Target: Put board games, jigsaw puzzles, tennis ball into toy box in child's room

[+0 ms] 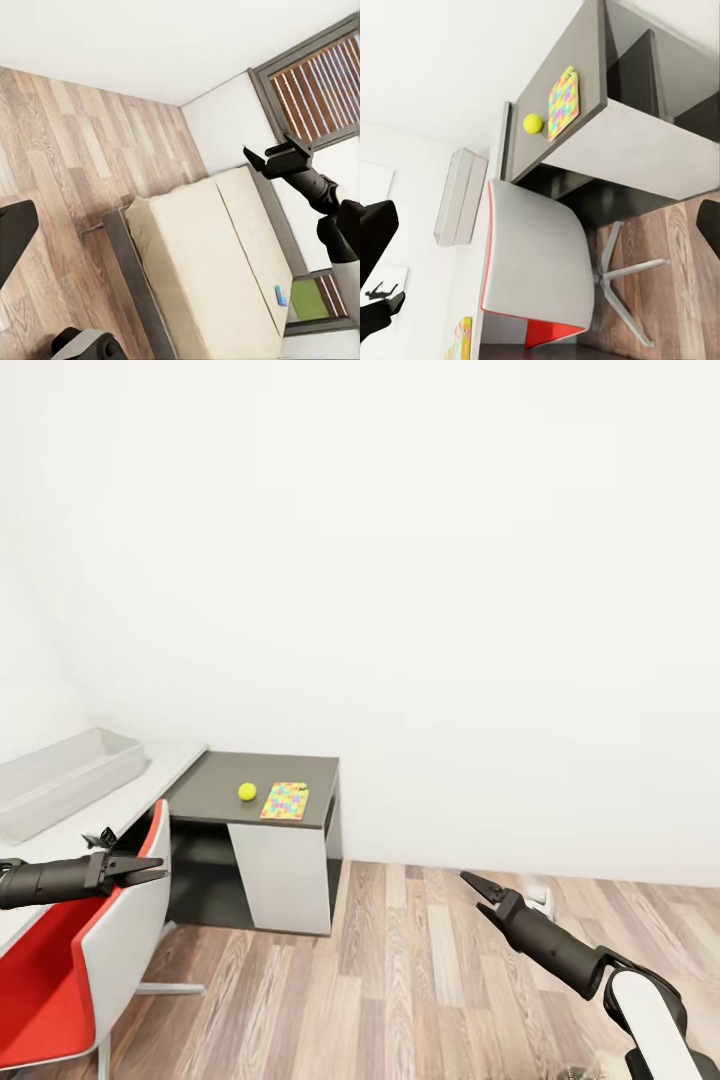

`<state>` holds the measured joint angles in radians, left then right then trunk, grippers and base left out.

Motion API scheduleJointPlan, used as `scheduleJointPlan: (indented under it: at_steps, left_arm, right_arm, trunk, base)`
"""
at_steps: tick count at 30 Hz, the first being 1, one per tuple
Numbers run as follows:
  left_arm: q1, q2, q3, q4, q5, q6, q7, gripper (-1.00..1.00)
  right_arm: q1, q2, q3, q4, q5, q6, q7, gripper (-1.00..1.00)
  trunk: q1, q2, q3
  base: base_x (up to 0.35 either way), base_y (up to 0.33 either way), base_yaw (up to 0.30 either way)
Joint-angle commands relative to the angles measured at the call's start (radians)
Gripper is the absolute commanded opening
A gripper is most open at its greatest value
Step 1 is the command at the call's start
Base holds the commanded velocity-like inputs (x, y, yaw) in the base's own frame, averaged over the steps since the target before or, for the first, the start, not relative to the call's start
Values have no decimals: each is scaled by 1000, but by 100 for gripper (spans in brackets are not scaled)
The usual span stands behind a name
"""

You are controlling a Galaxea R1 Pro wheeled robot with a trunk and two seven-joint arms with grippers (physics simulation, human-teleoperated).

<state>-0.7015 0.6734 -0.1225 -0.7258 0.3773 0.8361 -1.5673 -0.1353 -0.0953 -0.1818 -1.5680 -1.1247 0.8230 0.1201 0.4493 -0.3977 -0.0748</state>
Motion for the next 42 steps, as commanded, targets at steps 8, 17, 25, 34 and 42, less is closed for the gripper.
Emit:
scheduleJointPlan:
  at_steps: [8, 17, 25, 34, 42]
  left_arm:
    - [-1, 2, -5, 0, 4, 11, -4, 100]
    - [-1, 2, -5, 0, 4, 11, -4, 100]
    - [-1, 2, -5, 0, 4, 11, -4, 100]
    - [-1, 2, -5, 0, 5, 11, -4, 100]
    - [-1, 2, -5, 0, 4, 10, -4, 100]
  right_arm:
    - [-1, 0, -2, 1, 6, 5, 6, 100]
    - [-1, 0, -2, 2, 6, 5, 6, 100]
    - [-1, 0, -2, 6, 5, 5, 7, 100]
    - [-1, 0, -2, 6, 6, 5, 6, 100]
    - [-1, 0, -2, 6, 6, 5, 6, 100]
  trunk:
    - [1, -2, -2]
    - [1, -2, -2]
    - [1, -2, -2]
    - [1, -2, -2]
    - [1, -2, -2]
  base:
    - [0, 0, -278]
    - [0, 0, -278]
    - [0, 0, -278]
    - [0, 0, -278]
    - [0, 0, -278]
